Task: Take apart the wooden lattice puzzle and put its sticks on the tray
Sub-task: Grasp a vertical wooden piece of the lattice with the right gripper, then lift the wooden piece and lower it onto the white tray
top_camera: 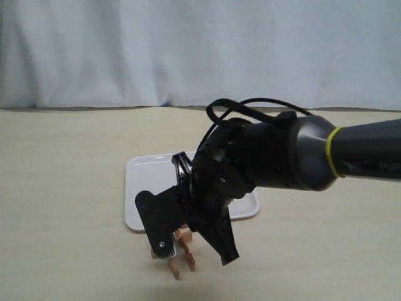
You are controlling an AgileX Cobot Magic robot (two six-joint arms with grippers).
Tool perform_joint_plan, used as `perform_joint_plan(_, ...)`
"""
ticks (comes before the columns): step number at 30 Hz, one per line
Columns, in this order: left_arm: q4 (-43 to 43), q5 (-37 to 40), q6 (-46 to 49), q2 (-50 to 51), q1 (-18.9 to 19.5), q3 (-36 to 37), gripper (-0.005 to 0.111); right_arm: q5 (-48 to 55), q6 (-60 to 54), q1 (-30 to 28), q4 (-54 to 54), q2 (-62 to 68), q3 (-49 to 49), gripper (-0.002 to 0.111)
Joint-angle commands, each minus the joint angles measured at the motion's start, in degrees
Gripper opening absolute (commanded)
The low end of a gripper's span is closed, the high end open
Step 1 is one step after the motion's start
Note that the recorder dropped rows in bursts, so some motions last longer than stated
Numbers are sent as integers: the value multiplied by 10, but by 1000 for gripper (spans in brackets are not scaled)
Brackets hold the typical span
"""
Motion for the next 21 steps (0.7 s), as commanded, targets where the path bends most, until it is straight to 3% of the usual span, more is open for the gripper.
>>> perform_joint_plan(1,1,-5,-1,0,0,2,0,-47,119,-17,-78,-20,-2,7)
perform_joint_plan(11,1,-7,-1,0,0,2,0,-84,586,-103,-417,34,-2,7)
perform_joint_plan(21,1,-7,-1,0,0,2,0,-41,613,-109,-406,117,-69,7)
